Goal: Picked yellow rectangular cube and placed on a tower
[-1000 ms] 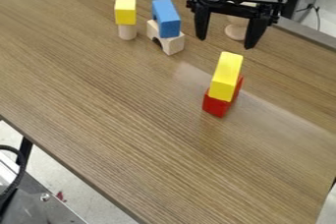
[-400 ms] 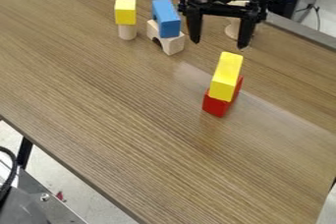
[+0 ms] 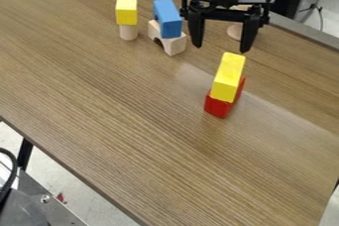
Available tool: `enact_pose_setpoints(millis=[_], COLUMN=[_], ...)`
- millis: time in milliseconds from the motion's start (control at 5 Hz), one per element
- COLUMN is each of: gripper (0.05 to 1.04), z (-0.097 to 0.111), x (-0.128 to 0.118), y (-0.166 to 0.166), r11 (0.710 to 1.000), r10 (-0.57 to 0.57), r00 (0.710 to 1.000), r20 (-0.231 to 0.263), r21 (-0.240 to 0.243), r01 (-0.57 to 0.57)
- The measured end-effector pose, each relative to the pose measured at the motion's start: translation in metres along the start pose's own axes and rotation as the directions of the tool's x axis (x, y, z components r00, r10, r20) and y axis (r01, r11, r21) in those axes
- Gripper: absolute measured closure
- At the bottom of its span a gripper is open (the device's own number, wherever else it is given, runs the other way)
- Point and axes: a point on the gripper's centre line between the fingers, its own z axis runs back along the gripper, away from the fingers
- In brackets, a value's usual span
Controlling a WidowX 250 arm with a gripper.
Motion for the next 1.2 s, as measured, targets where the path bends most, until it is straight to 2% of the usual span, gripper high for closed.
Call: enact_pose_setpoints(millis=[400, 800, 1000, 1200], gripper=[0.083, 0.083, 0.115, 0.403], z=[-0.007, -0.025, -0.028, -0.043], x=[-0.001, -0.009, -0.013, -0.014], y=[-0.001, -0.01, -0.012, -0.008], r11=[1.0, 0.998, 0.997, 0.996], r10=[-0.012, -0.055, -0.069, -0.061], r00=[1.0, 0.998, 0.997, 0.996], r20=[-0.008, -0.037, -0.041, -0.061], r21=[0.006, 0.032, 0.04, 0.065], r01=[0.012, 0.056, 0.071, 0.065])
